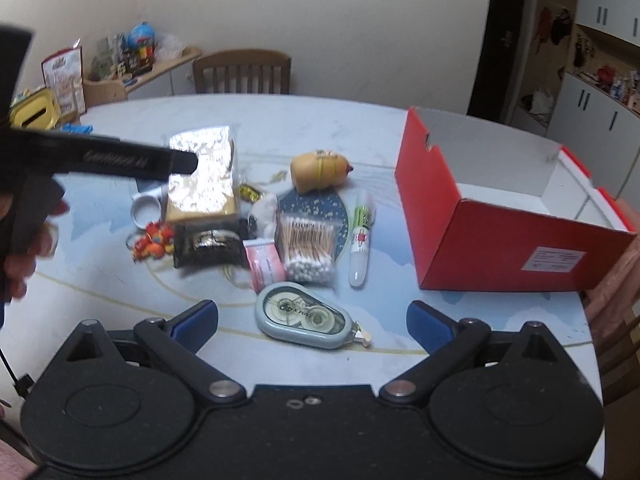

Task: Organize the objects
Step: 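Grasp the bagged bread slice with the left gripper while the right gripper grasps the correction tape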

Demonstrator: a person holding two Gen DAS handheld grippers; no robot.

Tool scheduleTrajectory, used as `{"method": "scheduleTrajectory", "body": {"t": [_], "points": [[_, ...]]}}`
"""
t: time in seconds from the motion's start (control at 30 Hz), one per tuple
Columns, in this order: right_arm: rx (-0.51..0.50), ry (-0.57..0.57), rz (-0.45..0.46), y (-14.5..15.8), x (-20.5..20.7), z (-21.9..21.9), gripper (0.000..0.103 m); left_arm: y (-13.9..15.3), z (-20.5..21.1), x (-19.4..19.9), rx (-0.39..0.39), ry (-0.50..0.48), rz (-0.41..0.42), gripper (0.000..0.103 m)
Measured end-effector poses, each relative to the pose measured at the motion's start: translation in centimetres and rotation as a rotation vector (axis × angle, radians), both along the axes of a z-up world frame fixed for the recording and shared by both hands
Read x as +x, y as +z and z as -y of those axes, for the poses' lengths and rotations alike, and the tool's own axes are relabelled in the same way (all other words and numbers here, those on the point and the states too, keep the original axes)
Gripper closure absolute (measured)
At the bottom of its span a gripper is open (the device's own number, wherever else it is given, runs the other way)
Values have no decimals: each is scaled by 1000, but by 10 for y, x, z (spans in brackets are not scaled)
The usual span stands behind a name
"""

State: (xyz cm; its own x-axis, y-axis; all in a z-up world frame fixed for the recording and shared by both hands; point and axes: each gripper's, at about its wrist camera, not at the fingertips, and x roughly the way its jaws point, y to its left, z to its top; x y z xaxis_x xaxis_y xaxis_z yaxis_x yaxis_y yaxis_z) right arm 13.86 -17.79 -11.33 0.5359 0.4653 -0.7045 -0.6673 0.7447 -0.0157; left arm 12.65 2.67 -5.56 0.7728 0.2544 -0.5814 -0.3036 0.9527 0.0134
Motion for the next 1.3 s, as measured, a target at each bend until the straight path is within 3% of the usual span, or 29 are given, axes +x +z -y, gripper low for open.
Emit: {"method": "scheduleTrajectory", "body": {"t": [0.3, 0.77, 0.93, 1.17, 1.3], "points": [[-55, 91, -43, -28, 27, -10, 4, -26, -10, 45, 42, 107, -80, 0], [-97, 245, -54, -45, 48, -22, 5, -49, -1, 88, 51, 276, -156, 0], [-98, 306, -75, -52, 53, -24, 11, -54, -3, 95, 60, 346, -164, 0], [-107, 392, -92, -60, 57, -28, 24, -63, -16, 94, -19, 399, -185, 1], [-104, 430, -99, -61, 57, -29, 32, -63, -14, 92, -25, 399, -179, 7]]}}
